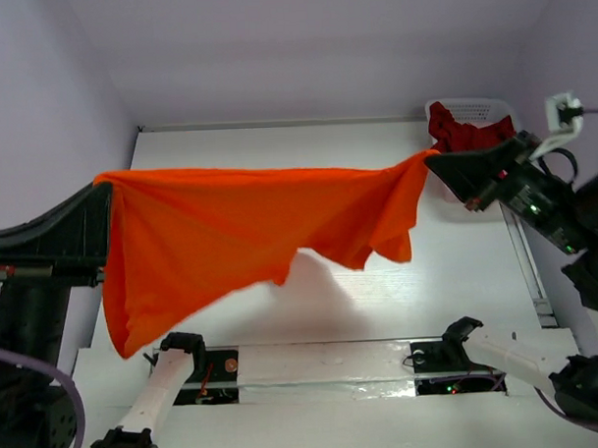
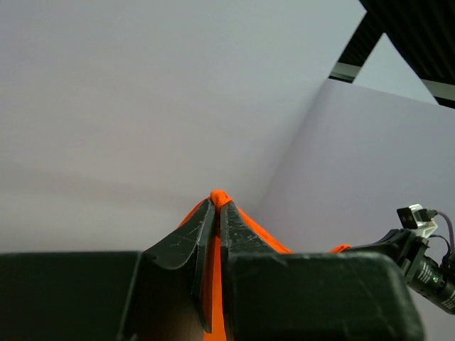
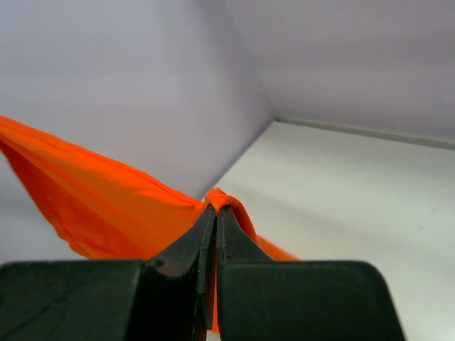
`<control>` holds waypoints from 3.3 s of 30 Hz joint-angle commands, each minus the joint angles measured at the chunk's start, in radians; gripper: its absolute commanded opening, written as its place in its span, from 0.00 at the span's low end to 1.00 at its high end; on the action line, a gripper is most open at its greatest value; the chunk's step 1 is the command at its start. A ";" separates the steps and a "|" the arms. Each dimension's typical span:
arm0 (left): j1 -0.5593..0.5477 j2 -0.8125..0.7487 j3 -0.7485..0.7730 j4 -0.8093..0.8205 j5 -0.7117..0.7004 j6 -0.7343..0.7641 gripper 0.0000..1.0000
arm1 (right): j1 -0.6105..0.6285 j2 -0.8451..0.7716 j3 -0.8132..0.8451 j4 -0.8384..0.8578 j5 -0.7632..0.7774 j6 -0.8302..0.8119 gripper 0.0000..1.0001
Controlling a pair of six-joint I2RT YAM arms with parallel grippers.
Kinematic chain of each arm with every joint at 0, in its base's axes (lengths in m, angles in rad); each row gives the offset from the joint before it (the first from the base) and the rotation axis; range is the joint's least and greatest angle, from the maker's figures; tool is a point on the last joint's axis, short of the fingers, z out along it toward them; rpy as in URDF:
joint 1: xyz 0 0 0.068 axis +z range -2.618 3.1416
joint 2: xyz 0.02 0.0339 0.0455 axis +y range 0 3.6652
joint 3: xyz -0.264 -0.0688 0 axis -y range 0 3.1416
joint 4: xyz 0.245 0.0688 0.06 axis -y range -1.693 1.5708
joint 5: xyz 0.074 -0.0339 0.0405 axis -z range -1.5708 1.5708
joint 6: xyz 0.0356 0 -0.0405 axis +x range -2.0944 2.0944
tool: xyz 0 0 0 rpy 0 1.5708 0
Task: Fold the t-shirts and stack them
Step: Flatten the tshirt out
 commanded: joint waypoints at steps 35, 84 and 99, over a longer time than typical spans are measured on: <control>0.006 0.658 -0.406 0.287 -0.435 -0.009 0.00 | 0.029 0.799 -0.050 0.070 -0.003 -0.082 0.00; 0.006 0.784 -0.514 0.333 -0.404 -0.043 0.00 | 0.121 1.393 0.397 -0.064 0.008 -0.107 0.74; 0.006 0.783 -0.503 0.330 -0.403 -0.041 0.00 | 0.262 1.221 0.234 -0.058 0.168 -0.129 0.79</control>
